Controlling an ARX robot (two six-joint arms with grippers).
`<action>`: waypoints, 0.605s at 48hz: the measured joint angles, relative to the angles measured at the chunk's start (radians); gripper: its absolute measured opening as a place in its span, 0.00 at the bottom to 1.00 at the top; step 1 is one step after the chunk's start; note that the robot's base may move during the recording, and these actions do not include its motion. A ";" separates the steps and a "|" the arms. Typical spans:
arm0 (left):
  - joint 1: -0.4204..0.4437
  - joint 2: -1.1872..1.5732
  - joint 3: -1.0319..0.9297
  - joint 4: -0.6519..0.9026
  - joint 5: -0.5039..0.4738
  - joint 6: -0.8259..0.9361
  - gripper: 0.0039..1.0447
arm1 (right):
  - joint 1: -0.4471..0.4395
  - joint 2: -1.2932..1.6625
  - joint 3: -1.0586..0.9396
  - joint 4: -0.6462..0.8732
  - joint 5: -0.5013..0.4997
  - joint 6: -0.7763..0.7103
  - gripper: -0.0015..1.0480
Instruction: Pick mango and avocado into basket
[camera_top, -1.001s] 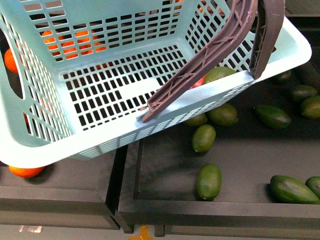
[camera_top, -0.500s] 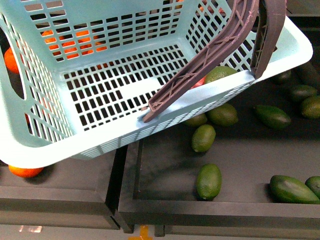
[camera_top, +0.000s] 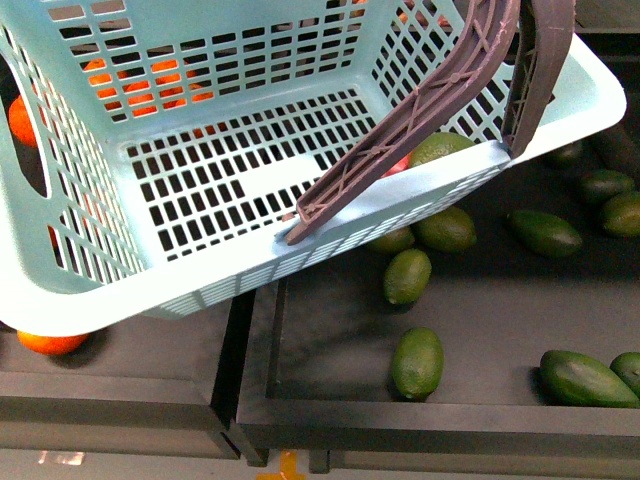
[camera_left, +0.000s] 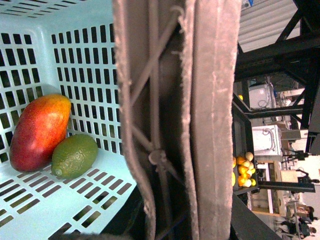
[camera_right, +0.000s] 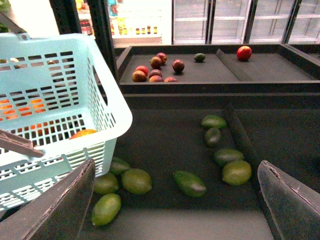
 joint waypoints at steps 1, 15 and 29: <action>0.000 0.000 0.000 0.000 0.000 0.000 0.15 | 0.000 0.000 0.000 0.000 0.000 0.000 0.91; 0.000 0.000 0.000 0.000 0.000 -0.001 0.15 | 0.000 0.000 0.000 0.000 0.000 0.000 0.92; -0.013 0.000 0.000 0.000 0.022 -0.018 0.15 | 0.000 0.000 0.000 -0.002 0.003 0.000 0.92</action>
